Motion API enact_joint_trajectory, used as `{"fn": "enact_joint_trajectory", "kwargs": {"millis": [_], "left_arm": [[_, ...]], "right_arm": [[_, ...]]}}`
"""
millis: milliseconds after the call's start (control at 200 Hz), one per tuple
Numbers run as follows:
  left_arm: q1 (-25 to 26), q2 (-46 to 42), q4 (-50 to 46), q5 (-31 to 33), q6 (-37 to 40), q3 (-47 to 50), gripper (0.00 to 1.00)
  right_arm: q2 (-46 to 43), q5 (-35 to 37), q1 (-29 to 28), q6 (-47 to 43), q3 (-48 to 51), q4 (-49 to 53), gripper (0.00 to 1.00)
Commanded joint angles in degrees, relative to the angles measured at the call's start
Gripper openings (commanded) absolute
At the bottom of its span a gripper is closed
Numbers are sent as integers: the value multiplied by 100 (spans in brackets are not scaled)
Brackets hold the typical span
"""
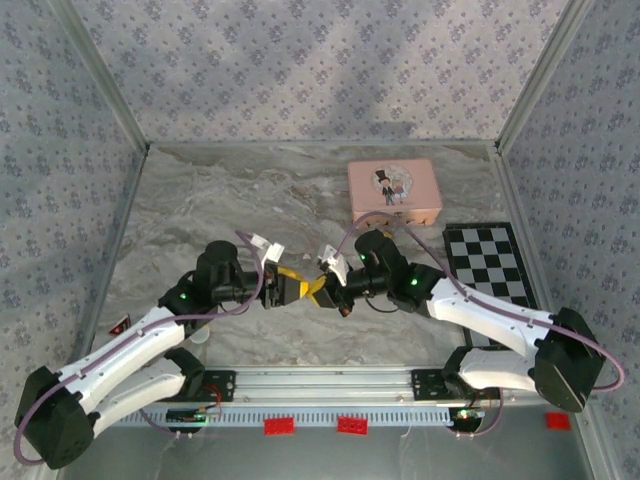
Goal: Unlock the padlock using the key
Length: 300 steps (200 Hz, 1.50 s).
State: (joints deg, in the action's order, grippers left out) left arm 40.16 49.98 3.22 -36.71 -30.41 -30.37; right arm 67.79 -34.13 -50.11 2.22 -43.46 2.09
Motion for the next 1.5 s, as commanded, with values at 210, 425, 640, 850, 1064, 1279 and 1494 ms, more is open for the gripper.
{"fn": "enact_joint_trajectory", "kwargs": {"millis": [210,425,640,850,1064,1279,1494], "left_arm": [[129,134,117,-196,272,-388,36],[159,179,117,-248,306,-426,31],[182,197,91,-258,334,-419,29],[192,223,73,-258,359,-426,24],[198,249,47,-249,370,-436,16],[202,254,-5,-138,361,-479,9],[202,206,-58,111,352,-479,0]], "right_arm": [[-250,-334,185,156,155,-241,0],[-179,-410,188,165,120,-276,0],[-161,-434,238,227,147,-406,0],[-134,-467,297,292,180,-489,0],[-127,-437,351,391,272,-647,0],[-64,-445,350,488,277,-797,0],[-20,-411,351,533,286,-866,0]]}}
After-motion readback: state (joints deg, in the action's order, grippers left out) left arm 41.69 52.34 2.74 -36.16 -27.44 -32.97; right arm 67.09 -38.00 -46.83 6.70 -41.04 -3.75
